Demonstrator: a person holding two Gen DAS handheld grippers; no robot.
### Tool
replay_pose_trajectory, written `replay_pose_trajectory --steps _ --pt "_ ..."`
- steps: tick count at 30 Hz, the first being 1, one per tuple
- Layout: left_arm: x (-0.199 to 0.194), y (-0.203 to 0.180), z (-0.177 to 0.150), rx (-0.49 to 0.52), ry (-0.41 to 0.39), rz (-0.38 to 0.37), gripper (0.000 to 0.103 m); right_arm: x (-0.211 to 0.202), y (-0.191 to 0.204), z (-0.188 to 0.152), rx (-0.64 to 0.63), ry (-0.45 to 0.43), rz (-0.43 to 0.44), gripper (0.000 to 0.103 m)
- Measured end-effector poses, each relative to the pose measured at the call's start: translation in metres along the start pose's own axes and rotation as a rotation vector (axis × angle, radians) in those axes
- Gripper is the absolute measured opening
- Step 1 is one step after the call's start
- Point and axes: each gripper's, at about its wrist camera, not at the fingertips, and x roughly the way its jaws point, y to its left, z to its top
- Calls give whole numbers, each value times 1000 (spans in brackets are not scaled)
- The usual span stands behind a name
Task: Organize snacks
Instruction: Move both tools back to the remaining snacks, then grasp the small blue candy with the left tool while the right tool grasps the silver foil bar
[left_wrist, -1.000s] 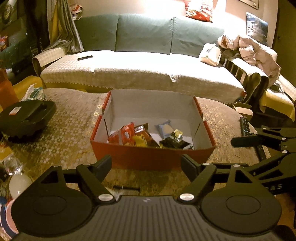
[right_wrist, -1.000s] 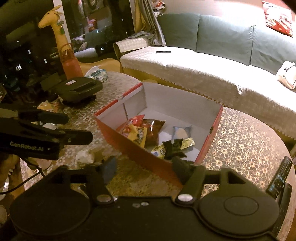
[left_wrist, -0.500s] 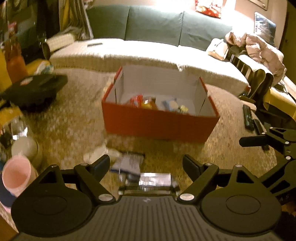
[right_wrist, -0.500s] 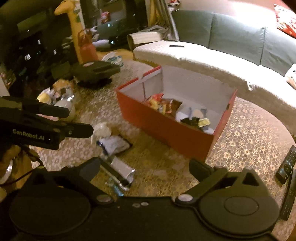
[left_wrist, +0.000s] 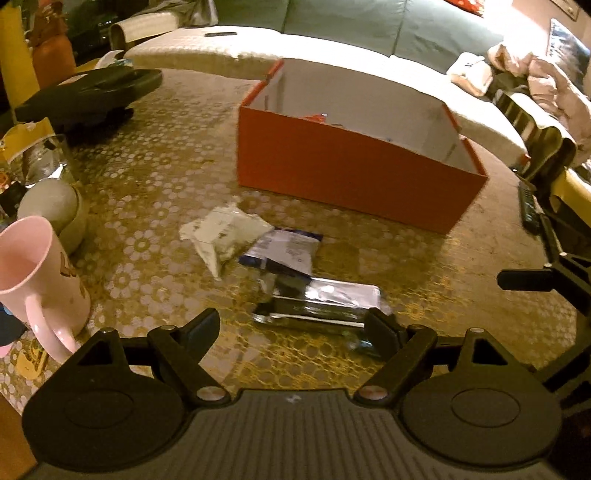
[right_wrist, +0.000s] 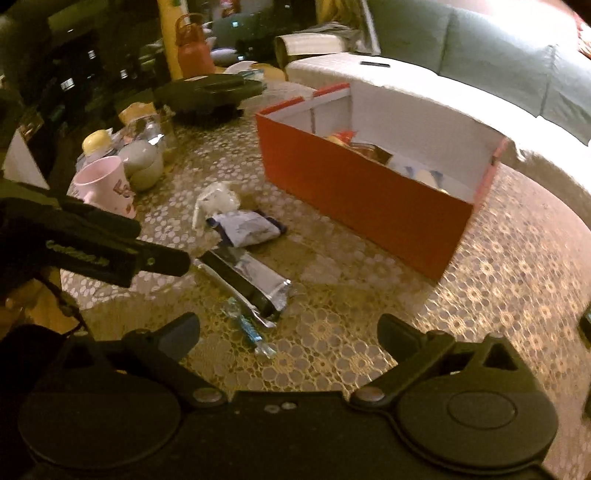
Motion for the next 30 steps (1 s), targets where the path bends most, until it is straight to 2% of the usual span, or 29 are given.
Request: replay_pose_trajectory --steps 3,7,12,17,21,24,26,30 --pt "8 9 4 -11 18 0 86 7 3 4 -30 3 21 103" --pt "21 10 0 -56 83 -59 86 21 4 1 -36 29 40 102" --pt "37 -13 -7 -74 130 -89 86 30 -1 -7 -44 63 48 100" --pt "52 -46 -12 -32 144 -69 84 24 -12 -18 -45 75 49 100" --pt "64 -60 -12 -31 170 -40 67 21 -24 -26 -26 81 38 100" --pt "70 -64 -12 -36 184 -15 60 19 -32 -29 -1 78 34 100" --pt "69 -68 -13 -21 181 -6 60 19 -36 -30 9 76 34 100" --pt "66 -68 -12 -12 171 -3 45 20 -38 -31 14 78 39 99"
